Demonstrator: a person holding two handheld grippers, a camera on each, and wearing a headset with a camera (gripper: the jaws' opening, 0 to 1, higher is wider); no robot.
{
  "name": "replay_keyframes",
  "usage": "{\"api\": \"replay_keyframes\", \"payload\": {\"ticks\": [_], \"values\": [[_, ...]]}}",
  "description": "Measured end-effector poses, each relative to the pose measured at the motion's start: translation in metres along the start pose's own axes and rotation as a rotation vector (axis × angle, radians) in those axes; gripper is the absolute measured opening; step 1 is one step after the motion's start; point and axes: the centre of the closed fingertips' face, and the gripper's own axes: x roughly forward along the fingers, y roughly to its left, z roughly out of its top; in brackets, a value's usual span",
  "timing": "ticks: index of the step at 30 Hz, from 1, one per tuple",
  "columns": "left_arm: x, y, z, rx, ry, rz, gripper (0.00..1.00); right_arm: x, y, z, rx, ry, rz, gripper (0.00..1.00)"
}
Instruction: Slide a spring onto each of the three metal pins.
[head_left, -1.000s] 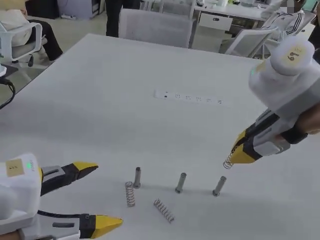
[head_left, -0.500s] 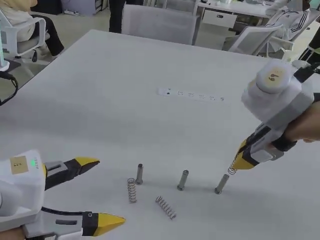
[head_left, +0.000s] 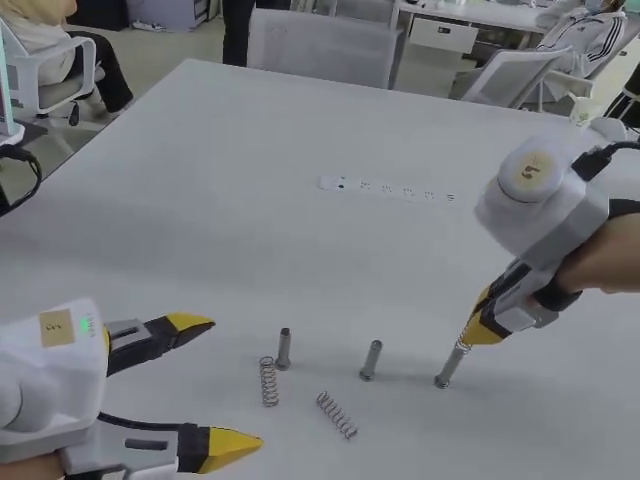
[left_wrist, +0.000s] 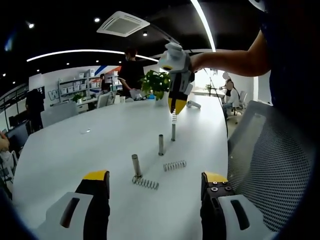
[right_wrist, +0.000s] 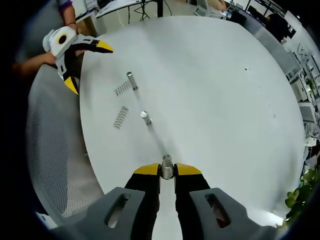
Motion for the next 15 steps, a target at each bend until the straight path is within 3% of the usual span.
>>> {"api": "replay_keyframes", "payload": {"ticks": [15], "values": [[-0.003,0.002,-0.003,-0.012,0.009,0.007,0.69,0.014,-0.002,-0.003,0.009,0.016,0.012,0.08]]}}
